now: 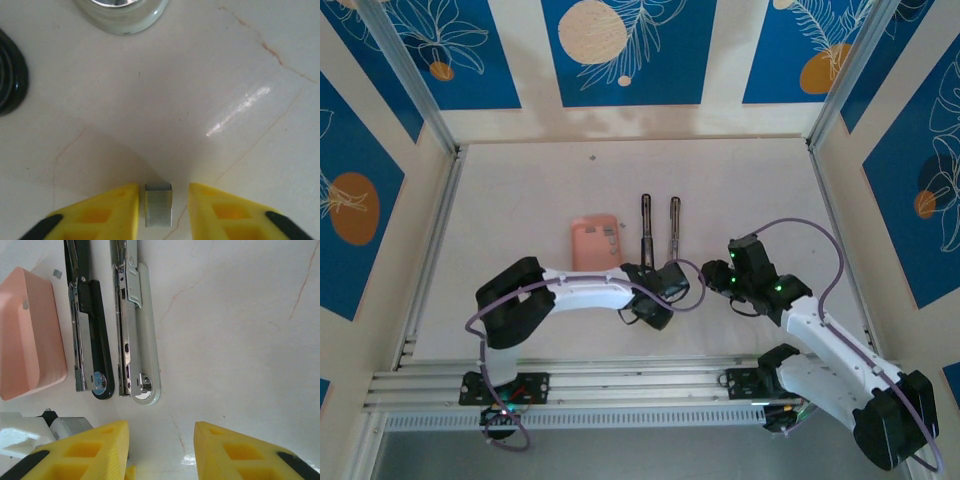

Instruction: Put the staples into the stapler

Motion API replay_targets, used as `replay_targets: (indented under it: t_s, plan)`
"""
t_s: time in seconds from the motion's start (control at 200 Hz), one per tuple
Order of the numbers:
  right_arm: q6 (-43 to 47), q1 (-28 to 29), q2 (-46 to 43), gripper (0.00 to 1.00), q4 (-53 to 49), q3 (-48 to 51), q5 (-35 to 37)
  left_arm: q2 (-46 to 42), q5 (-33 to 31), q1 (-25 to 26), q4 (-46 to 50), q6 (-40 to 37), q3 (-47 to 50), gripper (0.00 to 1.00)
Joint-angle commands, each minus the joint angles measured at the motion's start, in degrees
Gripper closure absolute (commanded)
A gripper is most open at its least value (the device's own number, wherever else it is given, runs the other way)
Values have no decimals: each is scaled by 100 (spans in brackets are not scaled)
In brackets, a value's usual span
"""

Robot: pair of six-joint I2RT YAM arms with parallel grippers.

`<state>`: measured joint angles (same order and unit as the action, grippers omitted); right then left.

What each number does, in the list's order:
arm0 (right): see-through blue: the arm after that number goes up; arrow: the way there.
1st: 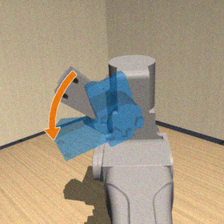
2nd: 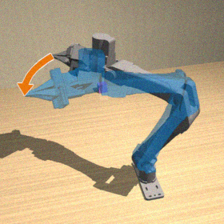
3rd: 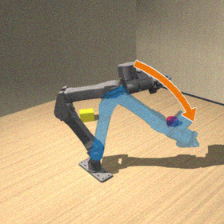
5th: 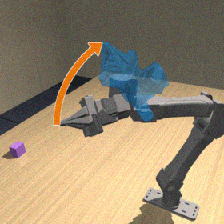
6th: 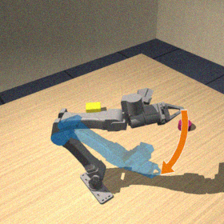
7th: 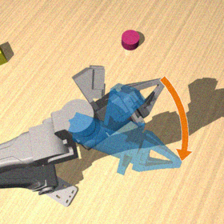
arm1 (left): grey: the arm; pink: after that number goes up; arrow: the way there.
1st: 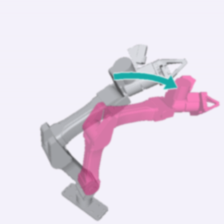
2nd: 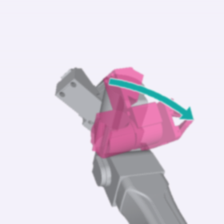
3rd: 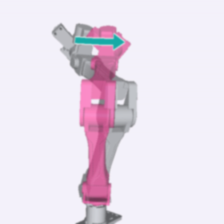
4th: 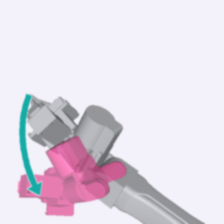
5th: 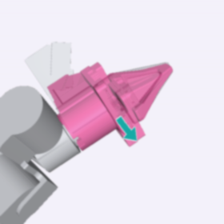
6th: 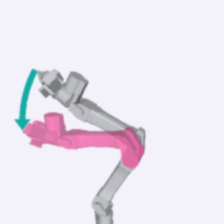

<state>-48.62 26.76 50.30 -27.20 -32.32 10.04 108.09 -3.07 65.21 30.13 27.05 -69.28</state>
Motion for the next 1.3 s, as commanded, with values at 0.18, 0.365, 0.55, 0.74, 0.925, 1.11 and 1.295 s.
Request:
replay_targets:
  t_s: [0.18,0.365,0.55,0.74,0.925,1.11,1.295]
  plan:
    - [-197,288,-22,61,-466,-120,37,-1001,-634,32,-530,98,661,52]
    - [-707,799,386,61,-822,-359,42,-2130,-1234,-121,-1364,259,1652,48]
    - [-1344,1600,1223,60,-934,-698,108,-3374,-1415,-617,-2314,665,2899,47]
    - [-1658,2111,2320,58,-1146,-1191,-92,-4729,-1573,-1130,-2415,934,3917,46]
    - [-1828,2455,3133,57,-997,-1498,-297,-5375,-1601,-1450,-2032,858,4193,46]
    - [-1687,2647,3888,57,-1185,-2114,-315,-5446,-1465,-1606,-2078,814,4293,46]
    - [-1531,2702,4527,58,-1437,-2591,-294,-5507,-1411,-1699,-2068,800,4361,46]
